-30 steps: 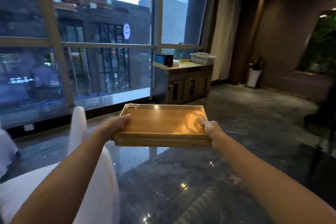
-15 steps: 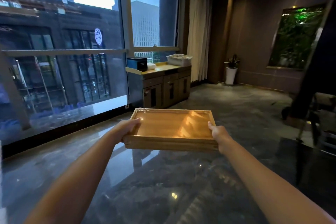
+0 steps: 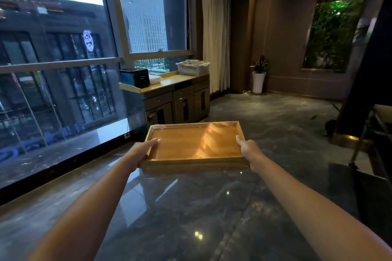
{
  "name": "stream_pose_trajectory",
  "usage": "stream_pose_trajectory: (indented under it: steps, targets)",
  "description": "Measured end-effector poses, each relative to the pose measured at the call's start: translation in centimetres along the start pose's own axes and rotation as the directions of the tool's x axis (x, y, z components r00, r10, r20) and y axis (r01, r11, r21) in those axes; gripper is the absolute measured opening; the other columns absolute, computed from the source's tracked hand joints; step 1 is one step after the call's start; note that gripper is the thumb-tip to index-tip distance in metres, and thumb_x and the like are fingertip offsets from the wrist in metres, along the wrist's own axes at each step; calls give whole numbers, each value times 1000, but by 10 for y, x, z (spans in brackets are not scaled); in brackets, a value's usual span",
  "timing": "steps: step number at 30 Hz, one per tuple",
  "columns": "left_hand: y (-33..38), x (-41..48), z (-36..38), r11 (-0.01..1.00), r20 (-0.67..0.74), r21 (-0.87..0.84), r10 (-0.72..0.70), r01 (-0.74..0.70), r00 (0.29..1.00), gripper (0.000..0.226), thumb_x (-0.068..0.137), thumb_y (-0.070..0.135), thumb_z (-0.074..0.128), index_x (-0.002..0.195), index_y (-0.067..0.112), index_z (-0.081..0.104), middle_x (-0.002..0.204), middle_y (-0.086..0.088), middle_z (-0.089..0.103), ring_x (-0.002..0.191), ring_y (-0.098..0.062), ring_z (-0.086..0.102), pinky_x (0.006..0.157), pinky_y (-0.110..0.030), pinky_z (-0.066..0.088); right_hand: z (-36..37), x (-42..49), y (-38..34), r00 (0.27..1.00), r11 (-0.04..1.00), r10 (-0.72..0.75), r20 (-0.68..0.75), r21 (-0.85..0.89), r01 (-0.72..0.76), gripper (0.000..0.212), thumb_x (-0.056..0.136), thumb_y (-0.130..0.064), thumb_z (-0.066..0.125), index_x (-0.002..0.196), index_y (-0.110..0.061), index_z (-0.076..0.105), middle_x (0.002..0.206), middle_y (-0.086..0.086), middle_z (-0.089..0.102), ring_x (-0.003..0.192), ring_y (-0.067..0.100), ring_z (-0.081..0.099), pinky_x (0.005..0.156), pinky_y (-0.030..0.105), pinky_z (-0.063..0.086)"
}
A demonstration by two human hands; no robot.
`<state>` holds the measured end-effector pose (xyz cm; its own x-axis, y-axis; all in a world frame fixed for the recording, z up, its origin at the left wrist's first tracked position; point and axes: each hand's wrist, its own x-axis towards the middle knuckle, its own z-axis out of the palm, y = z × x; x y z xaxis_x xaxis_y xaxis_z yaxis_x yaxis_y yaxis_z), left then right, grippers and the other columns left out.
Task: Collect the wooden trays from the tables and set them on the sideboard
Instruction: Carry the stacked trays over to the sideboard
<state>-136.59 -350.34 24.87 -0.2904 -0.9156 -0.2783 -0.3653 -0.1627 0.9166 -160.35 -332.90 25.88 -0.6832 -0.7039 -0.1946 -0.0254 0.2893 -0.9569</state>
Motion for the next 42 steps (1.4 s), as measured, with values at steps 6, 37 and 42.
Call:
stream_pose_trajectory:
  steps: [6, 37, 42]
  targets:
    - [36, 143, 62, 1000, -25, -21, -14, 13, 1000, 59, 85, 45, 55, 126, 2, 50, 116, -19, 62, 80, -24, 62, 63, -30, 49, 2, 169, -12, 1000, 999, 0, 23, -37, 1, 48, 98, -34, 36, 124, 5, 49, 128, 20, 55, 118, 33, 51, 100, 40, 40]
    - [311, 933, 192, 998, -214, -25, -64, 61, 975, 57, 88, 45, 50, 125, 1, 49, 102, -13, 61, 90, -27, 60, 86, -37, 48, 169, 1040, -221, 975, 993, 27, 221, -121, 0, 51, 97, -36, 35, 130, 2, 44, 107, 12, 52, 106, 30, 53, 87, 35, 42]
    - [342, 1059, 205, 998, -242, -35, -66, 59, 968, 55, 89, 44, 50, 123, 0, 52, 100, -12, 59, 87, -24, 58, 79, -32, 44, 209, 1178, -243, 971, 992, 17, 237, -128, 14, 52, 97, -37, 35, 130, 1, 44, 122, 17, 54, 108, 29, 52, 94, 37, 42]
